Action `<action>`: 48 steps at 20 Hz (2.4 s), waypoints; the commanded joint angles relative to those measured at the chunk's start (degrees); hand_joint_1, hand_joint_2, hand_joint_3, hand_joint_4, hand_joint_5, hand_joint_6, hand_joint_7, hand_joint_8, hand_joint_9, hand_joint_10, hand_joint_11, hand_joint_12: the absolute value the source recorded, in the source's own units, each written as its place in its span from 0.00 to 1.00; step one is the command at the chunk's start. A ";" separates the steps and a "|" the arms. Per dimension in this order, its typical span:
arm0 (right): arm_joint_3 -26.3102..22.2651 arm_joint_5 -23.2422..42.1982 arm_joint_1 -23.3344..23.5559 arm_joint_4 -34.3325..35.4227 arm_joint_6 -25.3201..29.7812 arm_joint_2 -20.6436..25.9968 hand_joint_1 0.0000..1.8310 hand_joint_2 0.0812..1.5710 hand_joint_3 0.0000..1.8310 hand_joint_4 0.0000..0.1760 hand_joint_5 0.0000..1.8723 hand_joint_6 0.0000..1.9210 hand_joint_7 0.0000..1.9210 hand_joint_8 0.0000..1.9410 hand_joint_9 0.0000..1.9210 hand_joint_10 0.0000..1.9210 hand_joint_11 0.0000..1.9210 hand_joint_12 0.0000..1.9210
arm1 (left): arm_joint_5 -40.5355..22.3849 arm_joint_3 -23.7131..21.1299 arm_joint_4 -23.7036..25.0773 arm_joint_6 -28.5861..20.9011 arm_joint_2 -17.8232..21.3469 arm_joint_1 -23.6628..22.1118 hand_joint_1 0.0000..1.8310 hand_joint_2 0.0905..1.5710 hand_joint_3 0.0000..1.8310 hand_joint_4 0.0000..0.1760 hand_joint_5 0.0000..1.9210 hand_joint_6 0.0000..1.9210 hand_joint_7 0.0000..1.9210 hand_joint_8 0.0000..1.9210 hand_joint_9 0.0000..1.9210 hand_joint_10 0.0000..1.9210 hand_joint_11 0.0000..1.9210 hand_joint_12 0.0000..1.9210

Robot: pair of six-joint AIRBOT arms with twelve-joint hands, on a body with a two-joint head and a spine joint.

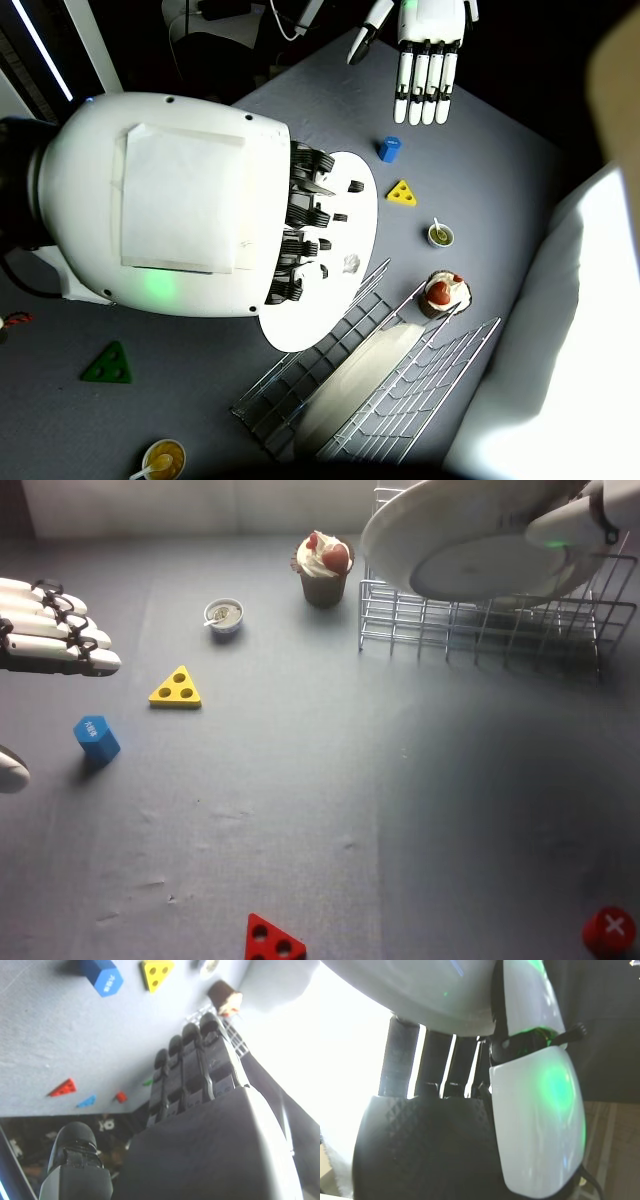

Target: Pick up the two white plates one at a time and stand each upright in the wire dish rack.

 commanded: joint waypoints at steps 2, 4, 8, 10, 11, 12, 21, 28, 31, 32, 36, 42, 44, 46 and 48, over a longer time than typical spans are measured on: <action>0.33 6.08 2.33 2.59 0.95 0.35 0.78 0.63 0.00 0.00 0.55 0.45 0.66 0.14 0.68 0.28 0.61 0.35 | -4.11 0.53 -4.88 -0.01 0.48 -0.20 0.00 0.66 0.00 0.00 0.07 0.00 0.09 0.00 0.09 0.00 0.09 0.01; 0.41 4.35 3.42 4.49 0.95 0.31 0.82 0.63 0.00 0.00 0.54 0.42 0.67 0.11 0.67 0.25 0.52 0.68 | -5.44 0.53 -5.72 -0.01 0.48 -0.21 0.00 0.65 0.00 0.00 0.07 0.00 0.09 0.00 0.08 0.00 0.07 0.00; 1.08 1.07 4.93 7.37 0.94 0.03 0.82 0.66 0.00 0.00 0.48 0.51 0.59 0.26 0.58 0.38 0.51 0.71 | -6.75 0.37 -7.19 -0.01 0.33 -0.21 0.00 0.65 0.00 0.00 0.06 0.00 0.07 0.00 0.07 0.00 0.08 0.00; 1.90 0.05 5.17 8.14 0.95 -0.33 0.82 0.65 0.00 0.00 0.48 0.49 0.58 0.28 0.58 0.39 0.52 0.70 | -6.83 0.41 -7.35 -0.01 0.35 -0.23 0.00 0.65 0.00 0.00 0.06 0.00 0.07 0.00 0.07 0.00 0.08 0.00; 2.57 -0.89 5.46 8.76 0.97 -0.62 0.82 0.65 0.00 0.00 0.50 0.48 0.57 0.29 0.59 0.39 0.51 0.71 | -7.29 0.49 -7.35 -0.01 0.34 -0.22 0.00 0.65 0.00 0.00 0.06 0.00 0.07 0.00 0.07 0.00 0.07 0.00; 2.98 -1.35 5.61 9.18 1.00 -0.76 0.82 0.65 0.00 0.00 0.50 0.48 0.56 0.31 0.58 0.39 0.51 0.71 | -7.70 0.49 -7.43 -0.01 0.32 -0.06 0.00 0.65 0.00 0.00 0.07 0.00 0.08 0.00 0.08 0.00 0.07 0.00; 6.80 -3.05 6.89 11.55 1.04 -2.57 0.82 0.65 0.00 0.00 0.53 0.46 0.55 0.30 0.58 0.39 0.54 0.68 | -9.43 -1.12 -9.08 -0.01 -0.04 0.76 0.00 0.66 0.00 0.00 0.07 0.00 0.08 0.00 0.08 0.00 0.08 0.00; 9.73 -3.66 5.59 12.56 1.08 -4.49 0.81 0.66 0.00 0.00 0.50 0.49 0.52 0.36 0.56 0.43 0.53 0.71 | -12.34 -0.82 -10.30 -0.01 0.12 0.77 0.00 0.65 0.00 0.00 0.08 0.00 0.09 0.00 0.09 0.00 0.08 0.01; 10.53 -3.39 4.63 13.04 1.11 -5.43 0.81 0.67 0.00 0.00 0.48 0.53 0.51 0.37 0.54 0.45 0.52 0.72 | -12.23 -1.69 -9.92 -0.01 0.08 0.77 0.00 0.65 0.00 0.00 0.07 0.00 0.08 0.00 0.09 0.00 0.08 0.01; 10.79 -3.00 4.16 13.06 1.11 -5.73 0.81 0.67 0.00 0.00 0.49 0.53 0.51 0.36 0.55 0.44 0.53 0.71 | -11.76 -2.06 -9.98 -0.01 0.04 0.75 0.00 0.65 0.00 0.00 0.07 0.00 0.08 0.00 0.09 0.00 0.08 0.01; 11.89 -1.63 2.02 13.39 1.11 -6.64 0.82 0.67 0.00 0.00 0.46 0.54 0.52 0.38 0.57 0.42 0.51 0.72 | -10.62 -3.23 -9.37 -0.01 -0.36 0.80 0.00 0.65 0.00 0.00 0.08 0.00 0.09 0.01 0.09 0.01 0.09 0.01; 14.00 -1.08 -0.35 14.10 1.12 -8.42 0.81 0.67 0.00 0.00 0.46 0.54 0.52 0.36 0.56 0.42 0.53 0.71 | -10.01 -5.02 -9.37 -0.01 -0.01 0.83 0.00 0.65 0.00 0.00 0.07 0.00 0.09 0.00 0.10 0.00 0.09 0.01; 14.63 -0.94 -0.59 14.14 1.12 -8.85 0.81 0.67 0.00 0.00 0.47 0.54 0.53 0.36 0.57 0.41 0.53 0.70 | -10.25 -5.32 -9.46 -0.01 -0.01 0.85 0.00 0.66 0.00 0.00 0.07 0.00 0.09 0.00 0.09 0.00 0.09 0.01; 15.36 -0.65 -1.06 14.14 1.13 -9.43 0.81 0.66 0.00 0.00 0.46 0.53 0.53 0.36 0.57 0.41 0.53 0.70 | -10.56 -5.64 -9.45 -0.01 0.00 0.85 0.00 0.66 0.00 0.00 0.07 0.00 0.09 0.00 0.09 0.00 0.09 0.01; 15.60 -0.46 -1.57 14.14 1.13 -9.61 0.82 0.66 0.00 0.00 0.46 0.53 0.53 0.37 0.57 0.41 0.53 0.69 | -10.65 -5.70 -9.56 -0.01 0.00 0.87 0.00 0.66 0.00 0.00 0.07 0.00 0.08 0.00 0.08 0.00 0.08 0.01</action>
